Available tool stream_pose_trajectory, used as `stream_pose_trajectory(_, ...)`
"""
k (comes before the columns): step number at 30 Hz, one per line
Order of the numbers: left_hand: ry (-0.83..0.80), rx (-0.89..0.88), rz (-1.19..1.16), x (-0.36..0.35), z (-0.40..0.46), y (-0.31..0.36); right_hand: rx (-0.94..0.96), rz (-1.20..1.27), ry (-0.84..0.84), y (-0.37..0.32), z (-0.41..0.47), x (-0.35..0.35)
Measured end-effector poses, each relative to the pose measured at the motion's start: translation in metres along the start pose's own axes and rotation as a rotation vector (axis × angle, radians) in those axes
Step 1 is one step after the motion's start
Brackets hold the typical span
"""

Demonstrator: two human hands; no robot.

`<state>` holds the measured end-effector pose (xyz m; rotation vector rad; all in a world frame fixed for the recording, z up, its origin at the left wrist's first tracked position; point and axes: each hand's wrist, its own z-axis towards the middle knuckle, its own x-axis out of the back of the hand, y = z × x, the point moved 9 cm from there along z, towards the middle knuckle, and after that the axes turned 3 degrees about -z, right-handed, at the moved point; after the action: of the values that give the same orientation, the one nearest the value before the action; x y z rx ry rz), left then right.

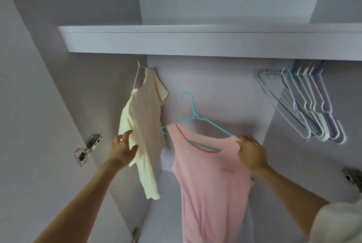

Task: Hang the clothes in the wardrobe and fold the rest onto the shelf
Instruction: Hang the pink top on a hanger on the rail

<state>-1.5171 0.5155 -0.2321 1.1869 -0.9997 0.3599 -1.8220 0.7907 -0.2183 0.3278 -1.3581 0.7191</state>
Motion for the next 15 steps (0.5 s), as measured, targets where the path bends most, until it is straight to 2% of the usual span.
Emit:
stream_pose_trajectory(4, 0.165, -0.067, -0.065, 0.022, 0.020, 0.022, -0.054, 0.140, 0.069, -0.035, 0.016, 0.026)
stream_pose_trajectory(7, 0.236, -0.092, -0.016, 0.039, 0.043, 0.036, -0.069, 0.246, 0.127, -0.070, 0.032, 0.042)
stream_pose_trajectory(9, 0.226, -0.096, 0.018, 0.044, 0.058, 0.040, -0.083, 0.326, 0.151, -0.094, 0.041, 0.046)
stream_pose_trajectory(13, 0.093, -0.176, 0.017, 0.036, 0.080, 0.047, -0.122, 0.472, 0.156, -0.142, 0.055, 0.040)
stream_pose_trajectory(15, 0.106, -0.228, 0.038, 0.036, 0.086, 0.048, -0.114, 0.550, 0.145, -0.168, 0.064, 0.035)
